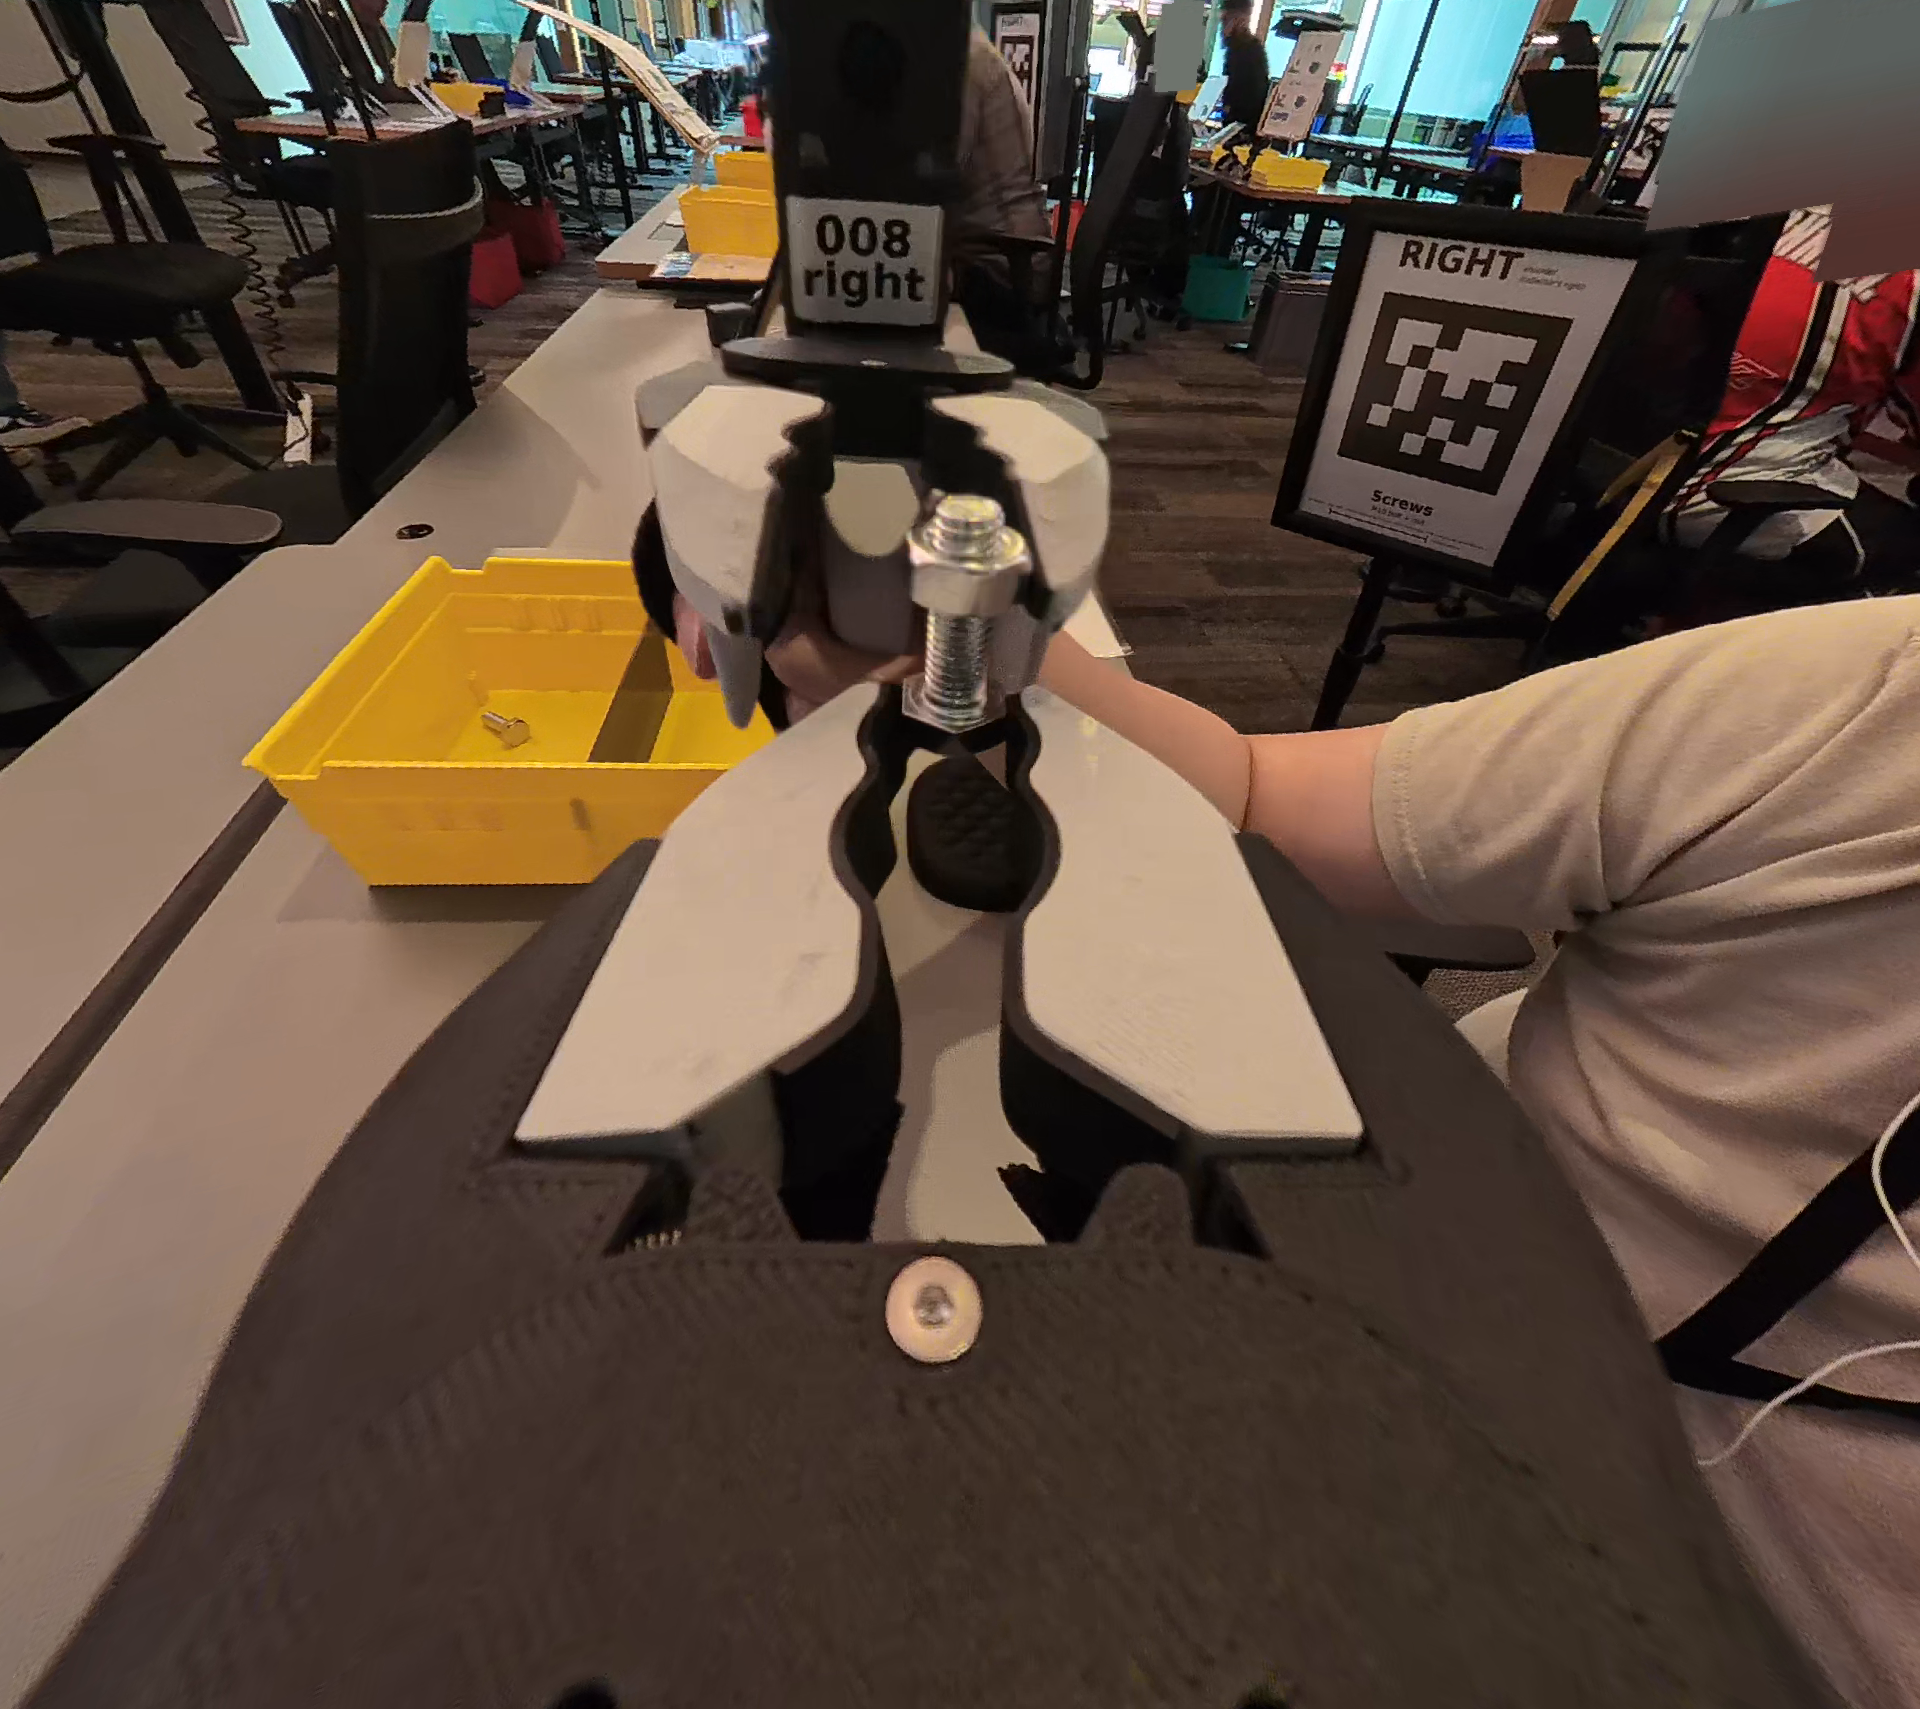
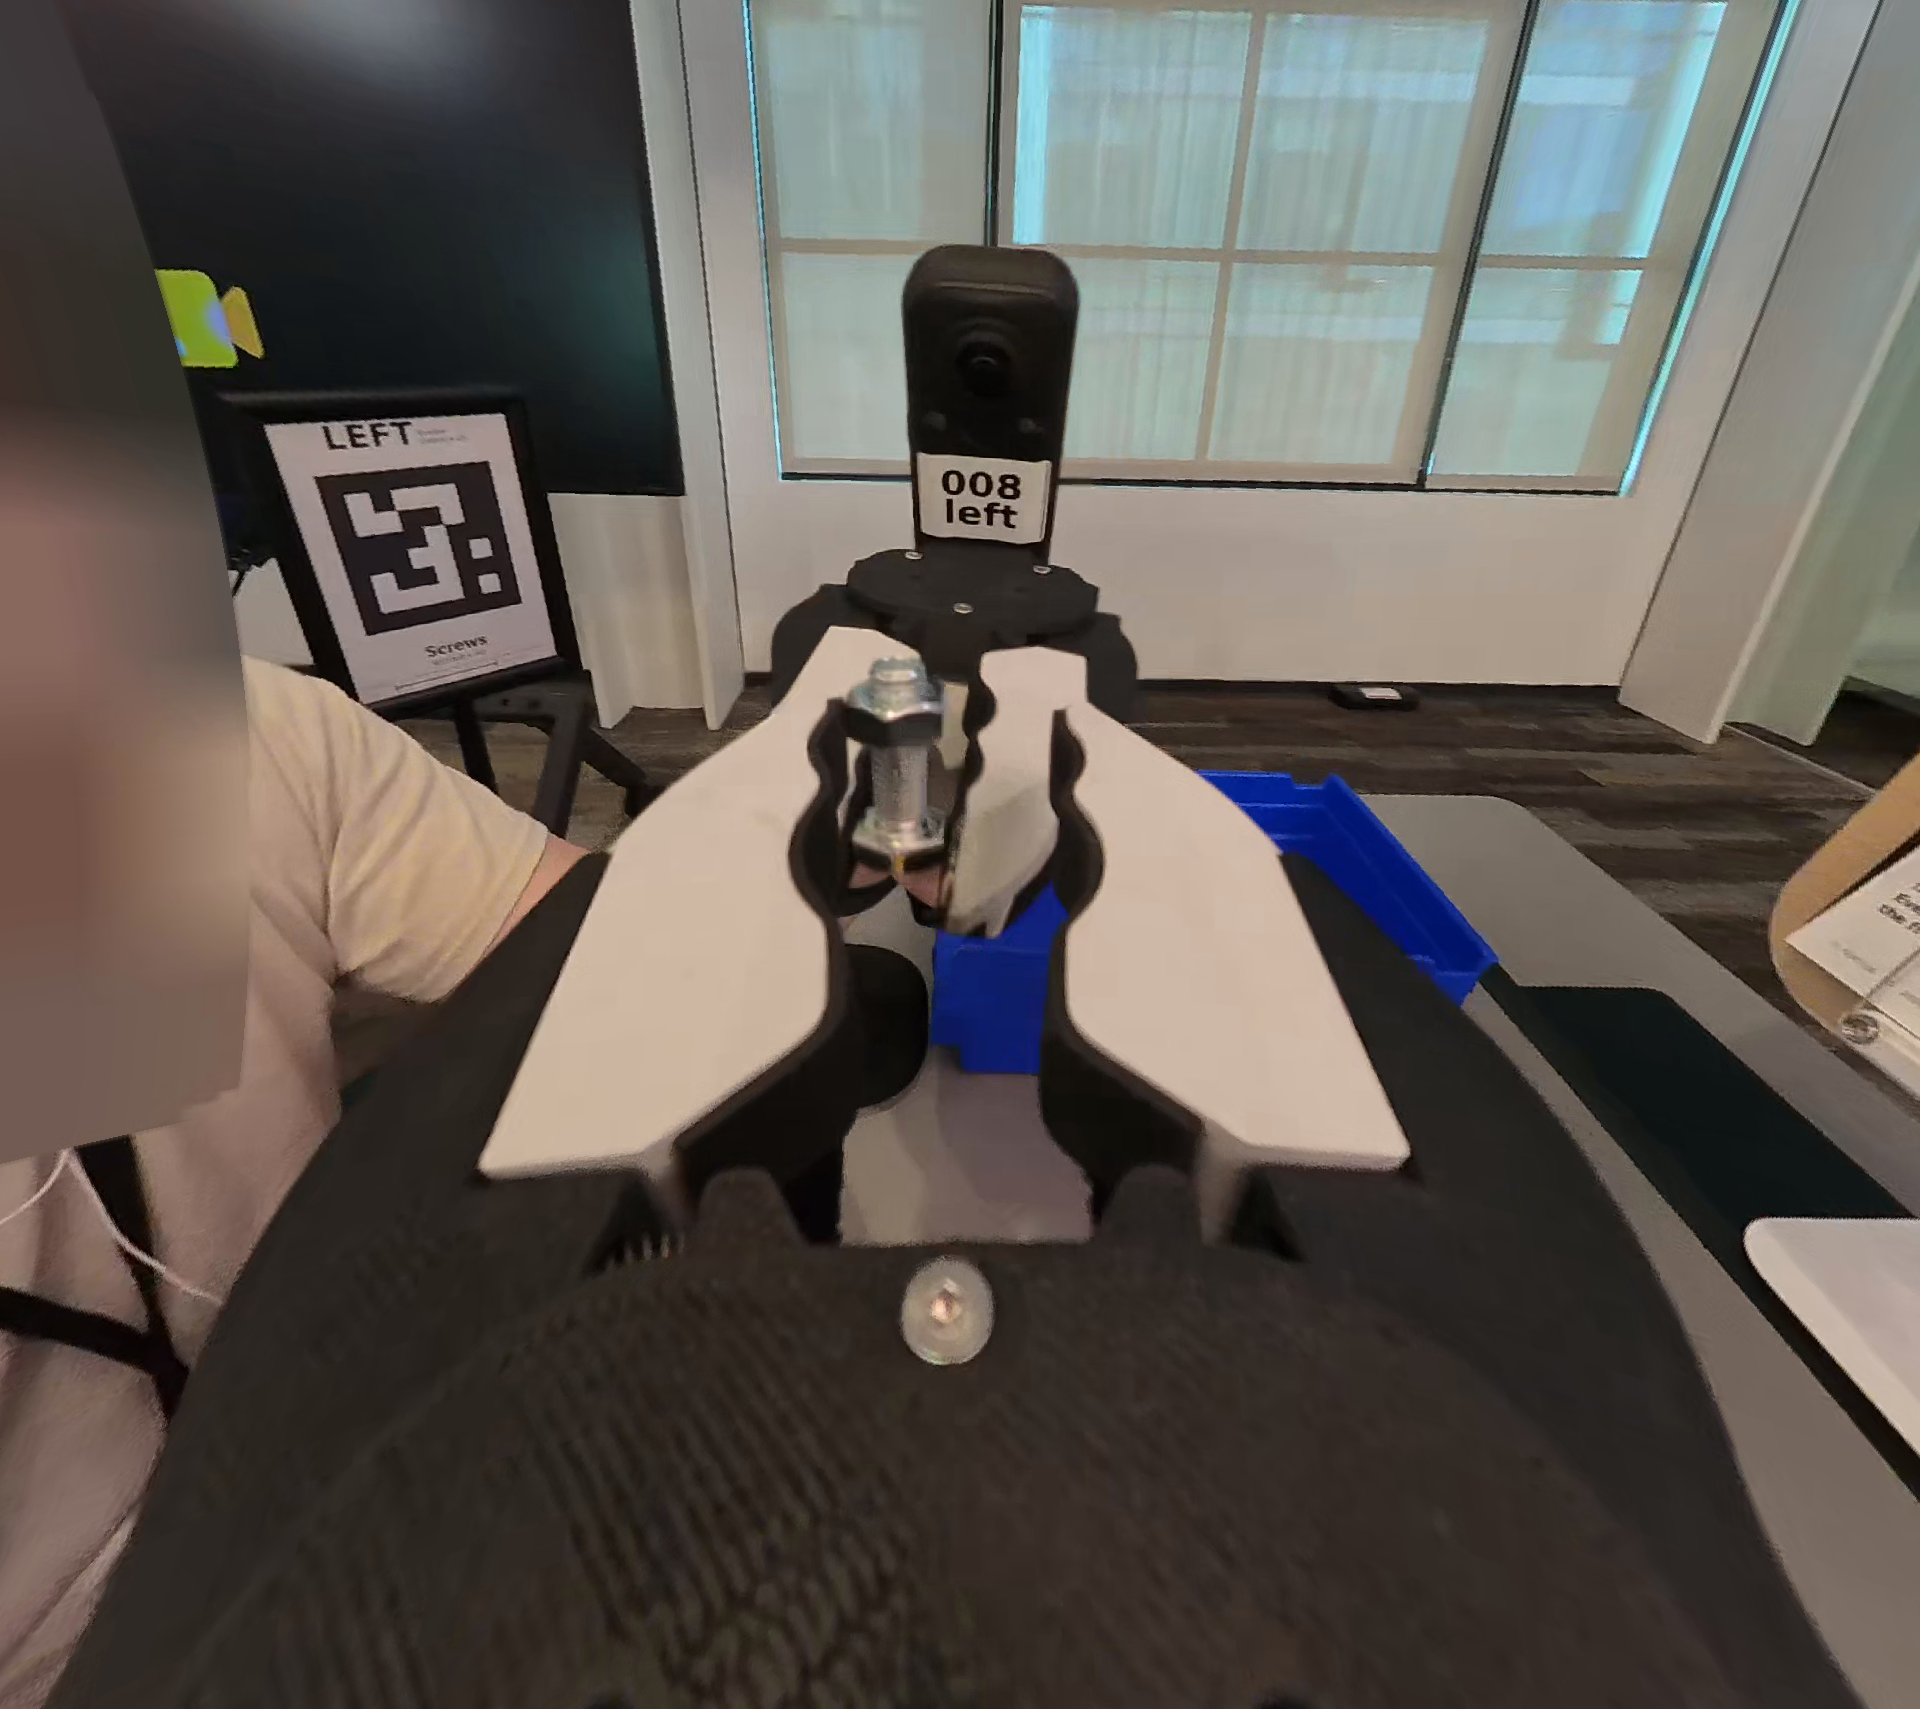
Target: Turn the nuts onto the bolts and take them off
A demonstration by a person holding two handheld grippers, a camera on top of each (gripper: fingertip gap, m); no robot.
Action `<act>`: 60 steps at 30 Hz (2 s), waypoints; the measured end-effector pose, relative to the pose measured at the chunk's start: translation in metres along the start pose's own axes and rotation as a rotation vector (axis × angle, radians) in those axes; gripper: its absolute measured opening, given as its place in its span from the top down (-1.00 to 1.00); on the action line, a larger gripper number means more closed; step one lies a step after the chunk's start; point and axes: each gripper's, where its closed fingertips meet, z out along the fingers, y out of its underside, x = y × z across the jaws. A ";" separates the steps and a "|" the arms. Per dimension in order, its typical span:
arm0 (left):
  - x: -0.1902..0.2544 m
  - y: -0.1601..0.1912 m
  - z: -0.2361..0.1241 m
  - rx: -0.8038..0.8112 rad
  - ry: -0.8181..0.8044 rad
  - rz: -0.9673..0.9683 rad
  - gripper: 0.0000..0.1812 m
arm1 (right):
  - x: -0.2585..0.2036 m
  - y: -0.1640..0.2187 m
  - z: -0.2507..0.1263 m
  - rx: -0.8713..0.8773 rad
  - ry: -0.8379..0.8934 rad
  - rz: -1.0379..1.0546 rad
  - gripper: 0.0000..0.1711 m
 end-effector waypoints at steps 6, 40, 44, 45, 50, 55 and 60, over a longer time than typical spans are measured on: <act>-0.002 0.001 -0.001 -0.008 -0.010 0.004 0.80 | 0.009 -0.004 -0.020 0.031 -0.021 0.060 0.55; 0.008 0.005 0.008 -0.026 0.039 -0.020 0.80 | -0.014 -0.009 -0.004 0.016 -0.020 -0.095 0.44; 0.007 0.003 0.007 -0.024 0.014 -0.011 0.80 | 0.005 -0.006 -0.017 0.016 0.025 -0.057 0.38; 0.009 0.002 0.006 -0.018 0.033 -0.015 0.80 | 0.009 -0.008 -0.022 0.034 0.032 -0.019 0.46; 0.007 0.002 0.004 -0.025 0.021 -0.013 0.80 | -0.014 -0.012 -0.011 0.040 -0.054 -0.054 0.45; 0.011 0.001 0.006 -0.018 0.044 -0.022 0.81 | -0.004 -0.006 -0.009 0.011 0.000 -0.070 0.42; 0.009 0.000 0.002 -0.020 0.024 -0.012 0.80 | 0.012 -0.016 -0.027 0.085 0.011 0.062 0.55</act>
